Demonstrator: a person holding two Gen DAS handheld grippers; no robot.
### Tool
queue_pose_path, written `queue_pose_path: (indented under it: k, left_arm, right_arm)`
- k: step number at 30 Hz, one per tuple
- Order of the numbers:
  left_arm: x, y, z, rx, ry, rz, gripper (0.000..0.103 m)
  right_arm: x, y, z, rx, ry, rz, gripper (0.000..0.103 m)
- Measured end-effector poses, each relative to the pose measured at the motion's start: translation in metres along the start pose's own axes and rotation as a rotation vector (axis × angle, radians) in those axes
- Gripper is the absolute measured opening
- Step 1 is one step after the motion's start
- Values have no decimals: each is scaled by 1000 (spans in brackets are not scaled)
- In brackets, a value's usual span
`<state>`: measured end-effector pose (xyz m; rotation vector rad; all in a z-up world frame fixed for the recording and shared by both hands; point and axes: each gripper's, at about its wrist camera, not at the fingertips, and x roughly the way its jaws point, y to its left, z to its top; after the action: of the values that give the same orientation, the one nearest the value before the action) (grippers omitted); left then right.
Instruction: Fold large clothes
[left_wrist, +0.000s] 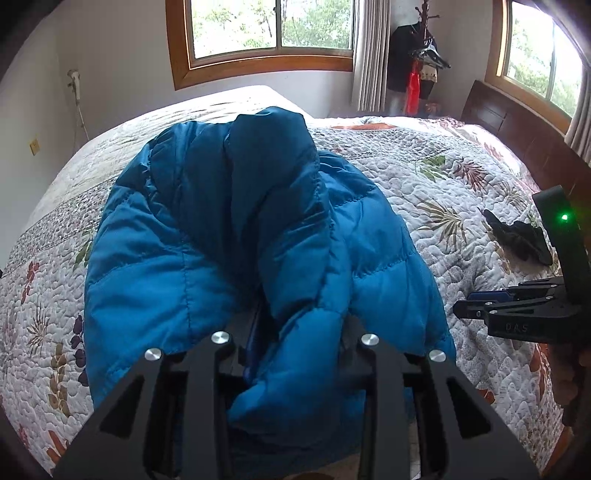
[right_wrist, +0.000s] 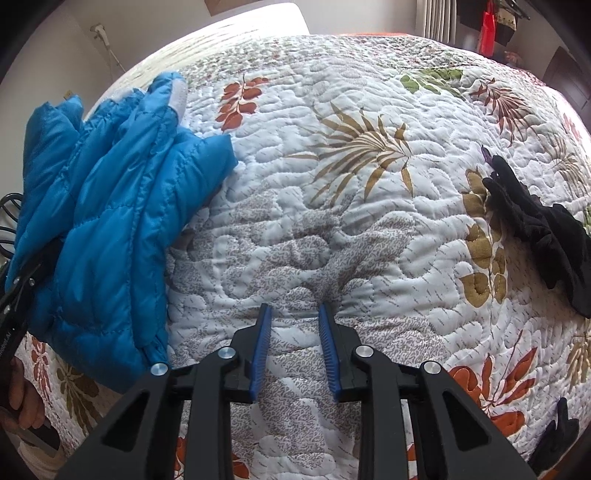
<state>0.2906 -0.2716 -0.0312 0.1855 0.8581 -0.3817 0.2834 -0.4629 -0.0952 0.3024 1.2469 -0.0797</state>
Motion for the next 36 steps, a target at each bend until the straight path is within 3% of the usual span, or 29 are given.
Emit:
queue_pose_path:
  k: [8, 10, 11, 14, 16, 17, 20, 22, 27, 32, 36]
  left_arm:
    - [-15, 1, 3, -17, -9, -126, 57]
    - [-27, 8, 4, -42, -11, -215, 64]
    - [-36, 14, 5, -61, -19, -274, 72]
    - [-70, 35, 8, -132, -27, -525, 81]
    - [-92, 55, 10, -173, -54, -571, 81]
    - [-100, 67, 11, -192, -73, -563, 81]
    - [-107, 109, 16, -241, -84, -422, 85]
    - [-97, 137, 16, -265, -44, -265, 85]
    - [-49, 182, 13, -306, 74, -35, 84]
    - [-20, 189, 6, -313, 134, -16, 84]
    - [-8, 179, 6, -297, 139, -6, 84]
  right_arm:
    - [0, -3, 1, 5, 9, 9, 27]
    - [0, -3, 1, 8, 12, 14, 27]
    - [0, -4, 2, 10, 13, 17, 27]
    - [0, -4, 2, 15, 20, 22, 27]
    - [0, -4, 2, 13, 25, 20, 27]
    - [0, -4, 3, 15, 28, 20, 27]
    - [-4, -5, 7, 33, 40, 25, 29]
    - [-13, -1, 10, 34, 30, 29, 33]
    - [-54, 24, 20, 8, -32, 90, 42]
    - [-84, 65, 36, -47, -63, 154, 48]
    - [-92, 102, 47, -91, -66, 201, 52]
